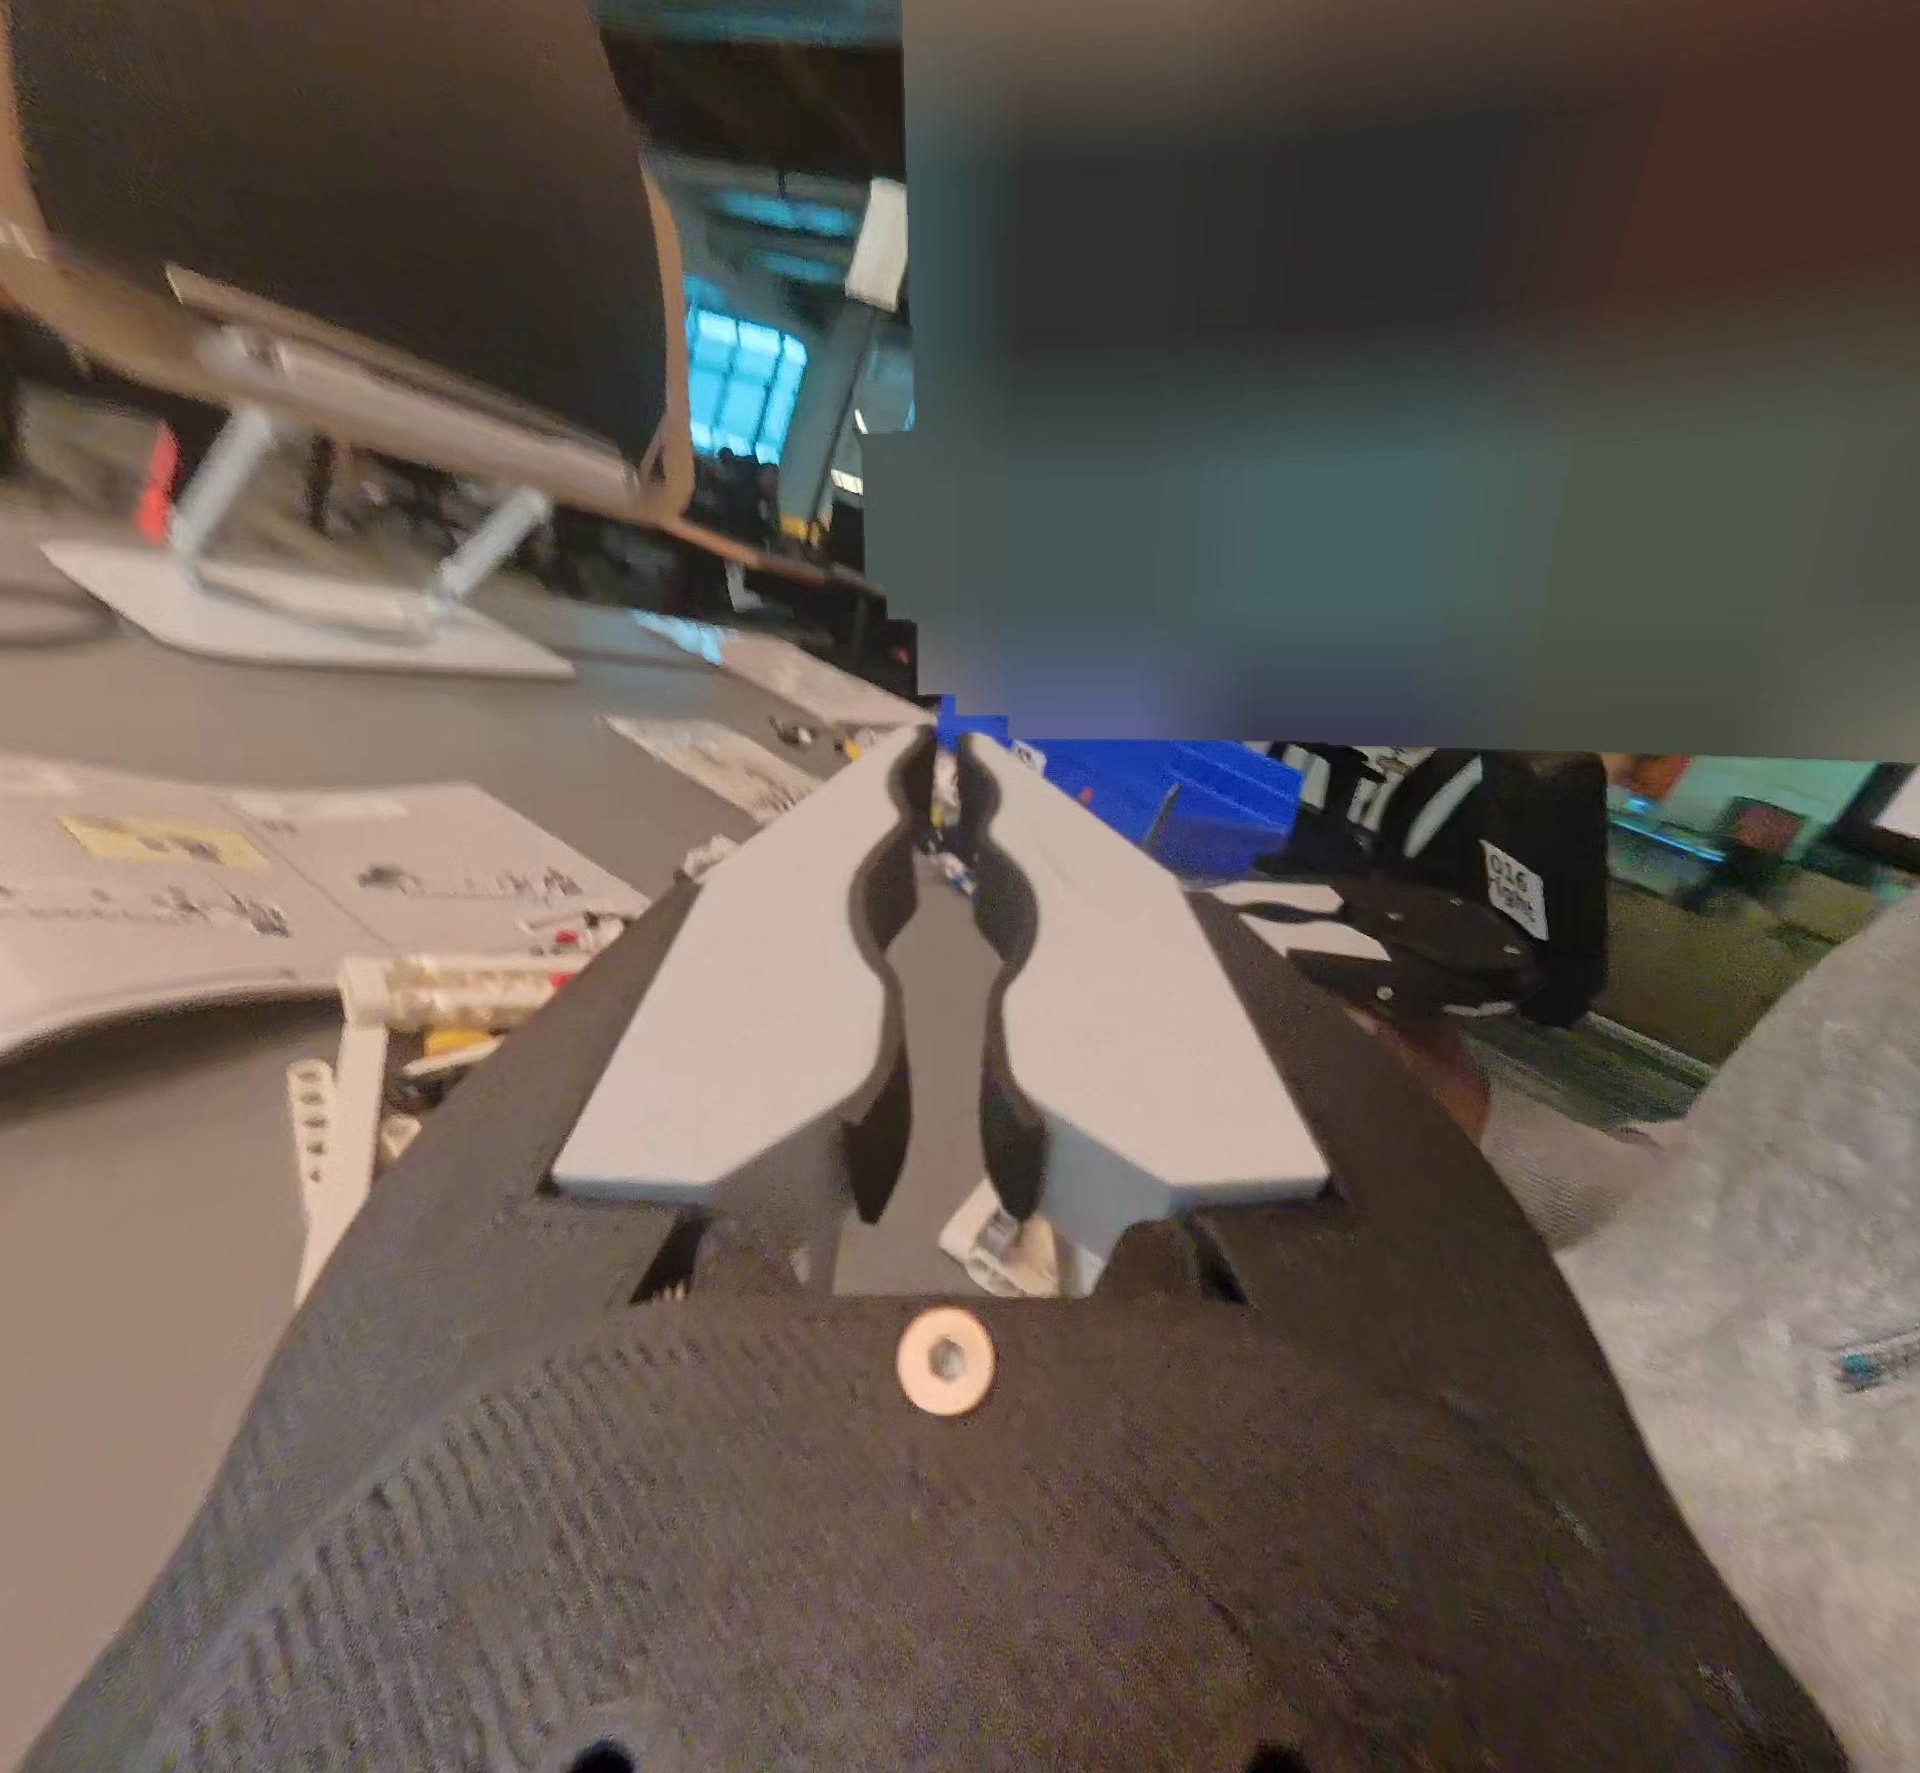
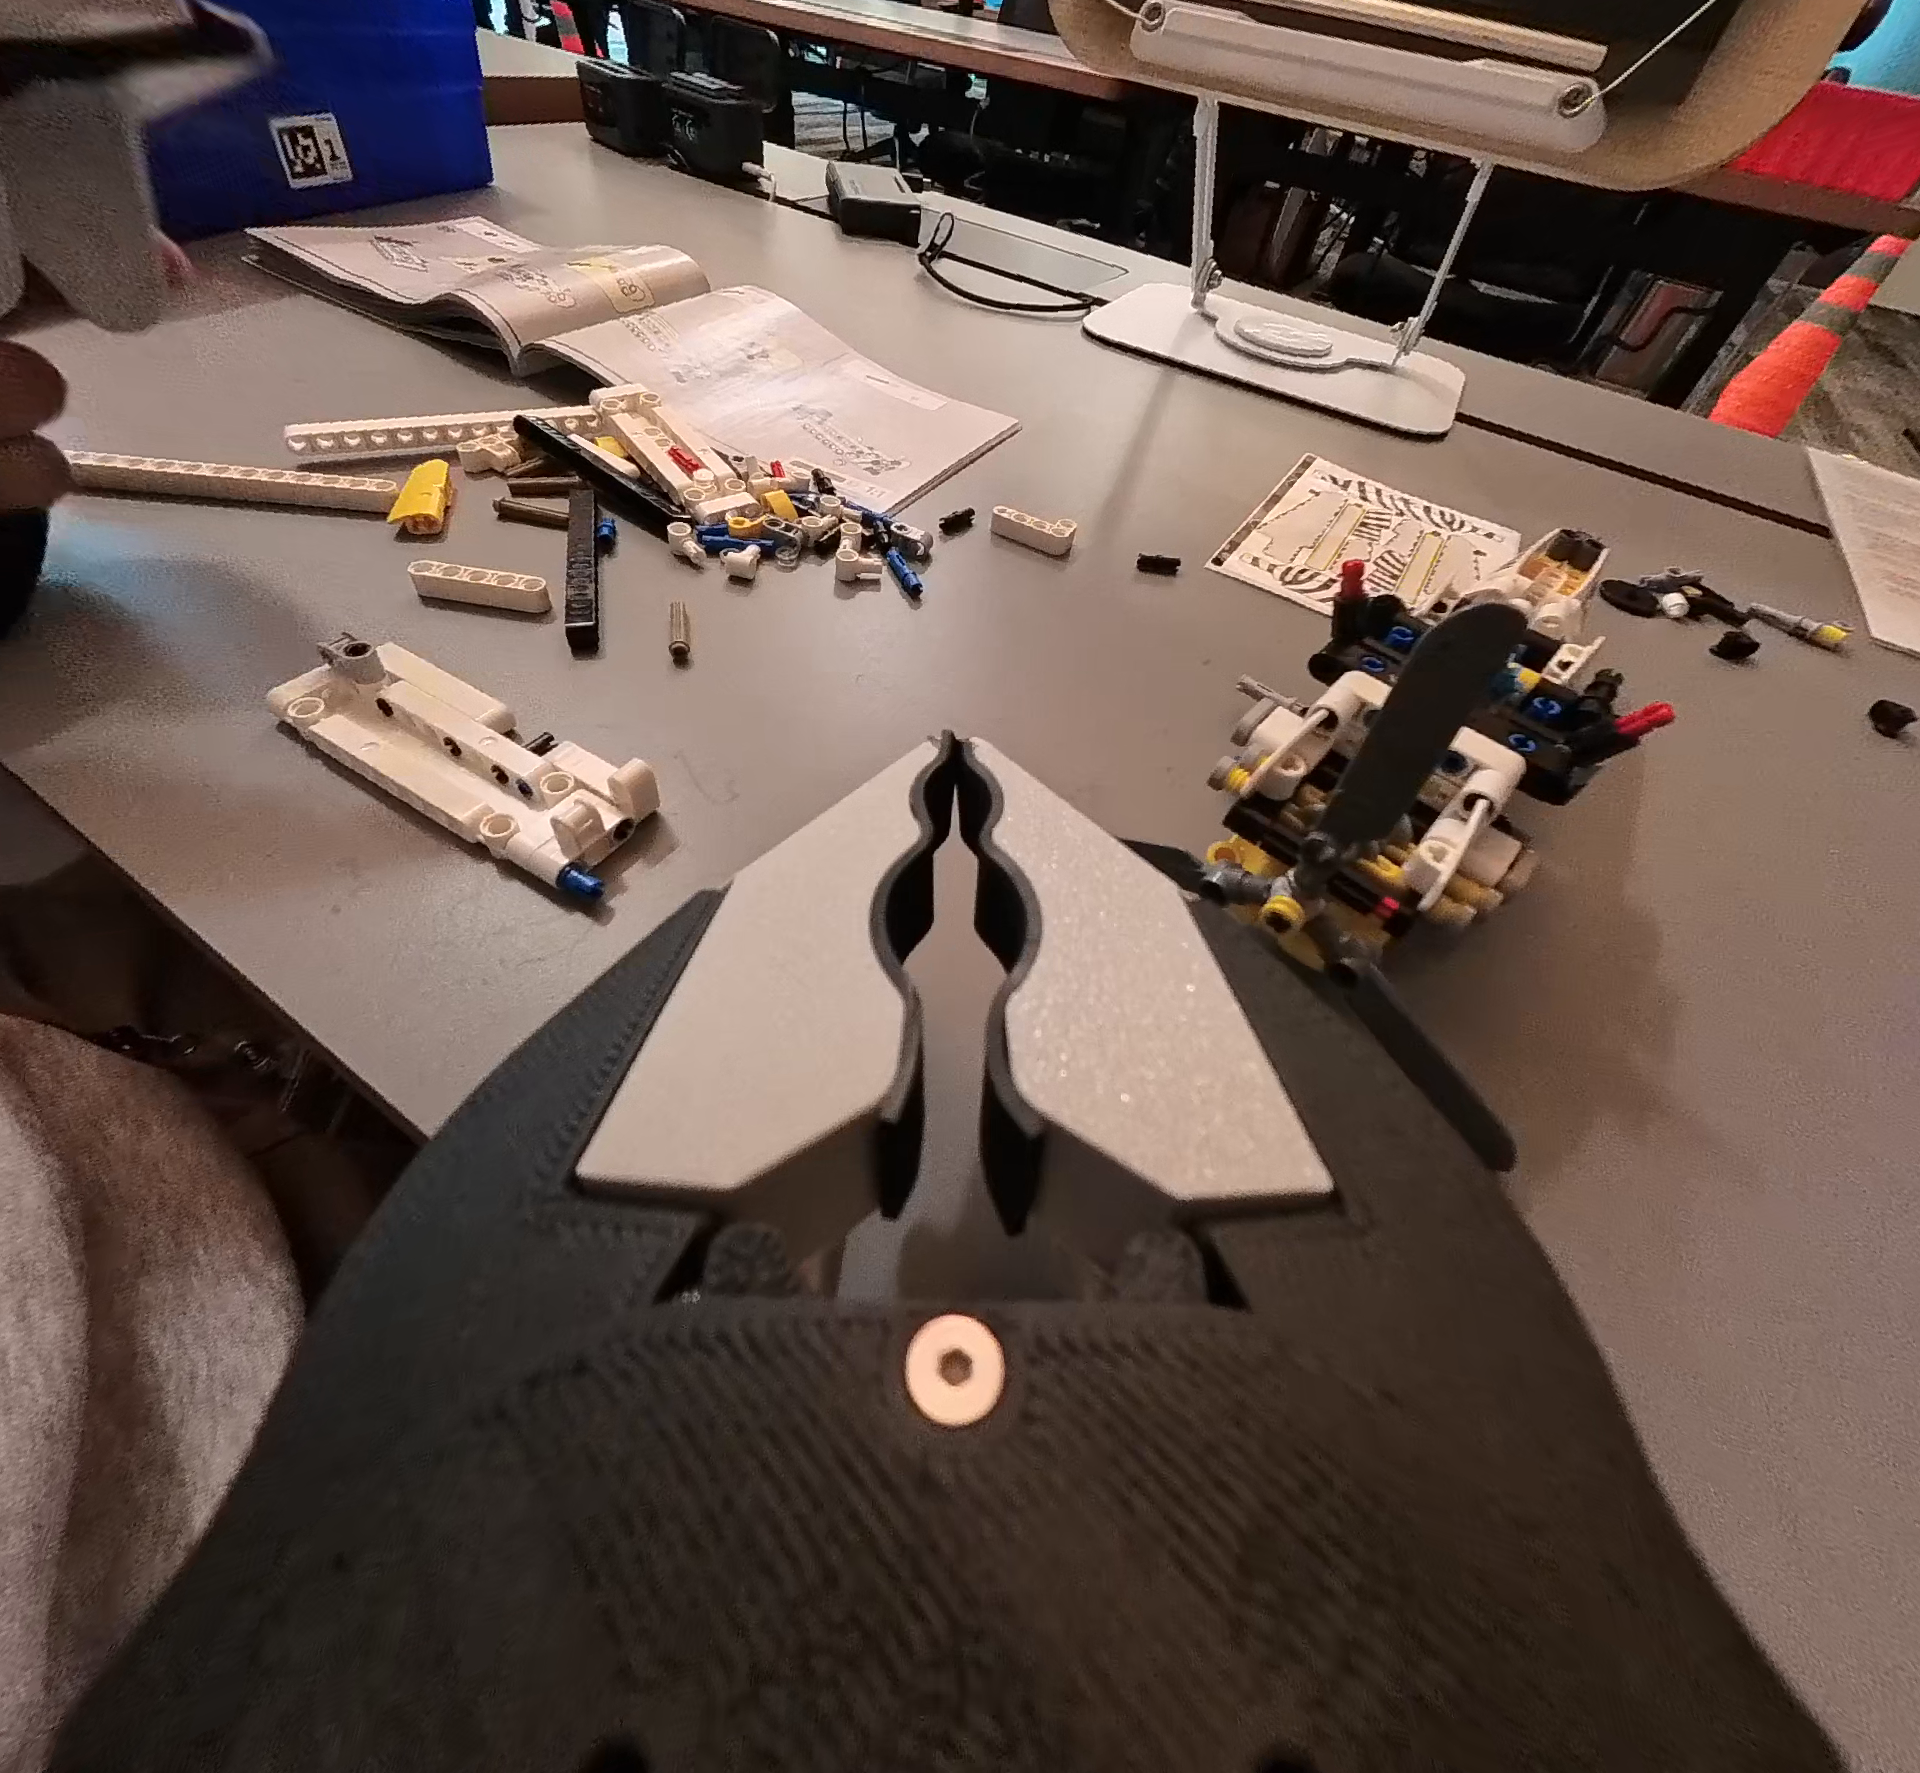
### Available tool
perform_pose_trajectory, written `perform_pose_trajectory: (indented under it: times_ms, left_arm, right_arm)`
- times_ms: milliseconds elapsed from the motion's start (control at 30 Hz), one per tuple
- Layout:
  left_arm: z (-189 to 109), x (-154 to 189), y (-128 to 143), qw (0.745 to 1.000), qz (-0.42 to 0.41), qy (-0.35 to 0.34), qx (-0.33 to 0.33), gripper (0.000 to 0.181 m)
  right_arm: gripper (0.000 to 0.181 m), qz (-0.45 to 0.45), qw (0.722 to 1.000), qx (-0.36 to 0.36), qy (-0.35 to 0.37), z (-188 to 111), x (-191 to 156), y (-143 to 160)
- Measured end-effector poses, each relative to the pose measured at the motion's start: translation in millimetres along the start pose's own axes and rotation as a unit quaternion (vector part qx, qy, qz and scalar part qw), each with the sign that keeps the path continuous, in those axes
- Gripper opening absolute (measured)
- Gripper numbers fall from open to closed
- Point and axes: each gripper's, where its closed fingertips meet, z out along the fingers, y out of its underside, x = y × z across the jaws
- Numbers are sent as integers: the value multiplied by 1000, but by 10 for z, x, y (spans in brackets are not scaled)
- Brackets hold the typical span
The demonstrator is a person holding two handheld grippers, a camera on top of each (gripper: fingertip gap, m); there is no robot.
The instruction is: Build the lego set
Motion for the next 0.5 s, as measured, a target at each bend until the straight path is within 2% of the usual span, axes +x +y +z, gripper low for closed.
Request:
perform_pose_trajectory:
  times_ms: [67, 133, 500]
  left_arm:
    - [-67, 48, -92, 999, 42, -7, 35, 0]
    - [-62, 103, -85, 998, 54, -4, 35, 0]
    - [-96, 23, -123, 999, 22, -10, 45, 0]
  right_arm:
    - [0, -1, 1000, 0, 0, 0, 0, -1]
    - [0, -1, 1000, 0, -1, -3, -17, -11]
    - [0, -8, 1000, 7, 3, -19, -22, -26]
